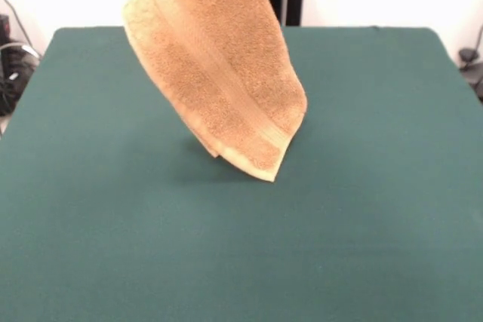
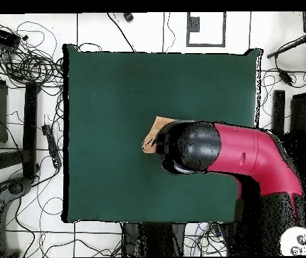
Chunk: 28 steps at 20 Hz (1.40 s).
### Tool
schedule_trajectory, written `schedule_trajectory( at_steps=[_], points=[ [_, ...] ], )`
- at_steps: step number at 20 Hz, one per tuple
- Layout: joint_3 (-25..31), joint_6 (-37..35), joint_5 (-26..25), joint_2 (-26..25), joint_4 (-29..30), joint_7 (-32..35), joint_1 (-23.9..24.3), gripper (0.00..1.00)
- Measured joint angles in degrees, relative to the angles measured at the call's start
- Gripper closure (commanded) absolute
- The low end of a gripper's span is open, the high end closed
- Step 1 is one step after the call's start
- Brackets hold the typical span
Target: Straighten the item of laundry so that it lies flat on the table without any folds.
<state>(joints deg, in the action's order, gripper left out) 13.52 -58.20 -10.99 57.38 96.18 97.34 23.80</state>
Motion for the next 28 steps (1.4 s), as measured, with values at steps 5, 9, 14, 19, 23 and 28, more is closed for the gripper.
schedule_trajectory(
  at_steps=[5,9,14,19,23,28],
  points=[
    [-0.4,0.0,0.0,0.0,0.0,0.0,-2.7,1.00],
    [-1.0,0.0,0.1,-0.1,0.0,0.0,-4.8,1.00],
    [-1.9,0.4,0.7,-0.2,0.0,0.0,-6.6,1.00],
    [-3.0,0.8,1.8,-0.1,0.0,0.0,-7.0,1.00],
    [-3.9,0.8,2.2,-0.1,0.0,0.0,-7.0,1.00],
    [-4.8,0.8,2.2,-0.2,0.0,0.0,-7.2,1.00]
  ],
)
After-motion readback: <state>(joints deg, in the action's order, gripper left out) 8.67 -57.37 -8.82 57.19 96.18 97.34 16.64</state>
